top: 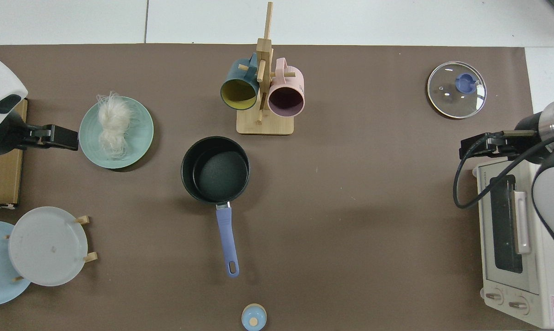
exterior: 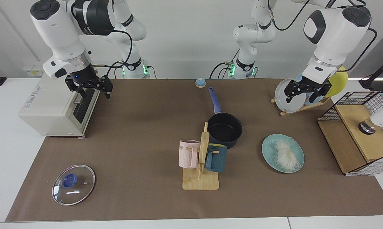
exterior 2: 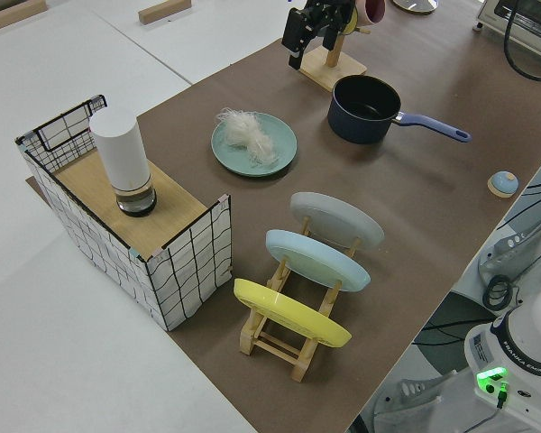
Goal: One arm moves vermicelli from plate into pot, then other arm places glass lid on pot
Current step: 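Move the left gripper toward the vermicelli on the green plate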
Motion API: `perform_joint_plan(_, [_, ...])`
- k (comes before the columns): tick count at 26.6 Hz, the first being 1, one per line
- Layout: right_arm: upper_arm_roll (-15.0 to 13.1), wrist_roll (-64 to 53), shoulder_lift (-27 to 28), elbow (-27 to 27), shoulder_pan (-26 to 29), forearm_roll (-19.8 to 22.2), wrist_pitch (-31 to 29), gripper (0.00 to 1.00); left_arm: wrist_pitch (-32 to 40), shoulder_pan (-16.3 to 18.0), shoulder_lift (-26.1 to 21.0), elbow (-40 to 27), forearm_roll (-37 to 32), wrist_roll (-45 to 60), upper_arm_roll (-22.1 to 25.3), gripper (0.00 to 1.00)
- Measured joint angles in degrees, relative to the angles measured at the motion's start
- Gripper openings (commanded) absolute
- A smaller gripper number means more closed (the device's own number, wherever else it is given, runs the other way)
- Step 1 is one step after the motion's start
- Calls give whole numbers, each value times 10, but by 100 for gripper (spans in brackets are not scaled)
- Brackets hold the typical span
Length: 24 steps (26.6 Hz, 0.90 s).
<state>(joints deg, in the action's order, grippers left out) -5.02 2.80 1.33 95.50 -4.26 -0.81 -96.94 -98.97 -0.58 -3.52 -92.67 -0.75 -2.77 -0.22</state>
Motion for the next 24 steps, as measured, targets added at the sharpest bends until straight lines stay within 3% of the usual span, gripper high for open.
perform_joint_plan(24, [-1,0,-4,-4,1,0,1,99,-23,-1,-10,12,16,3,0,100])
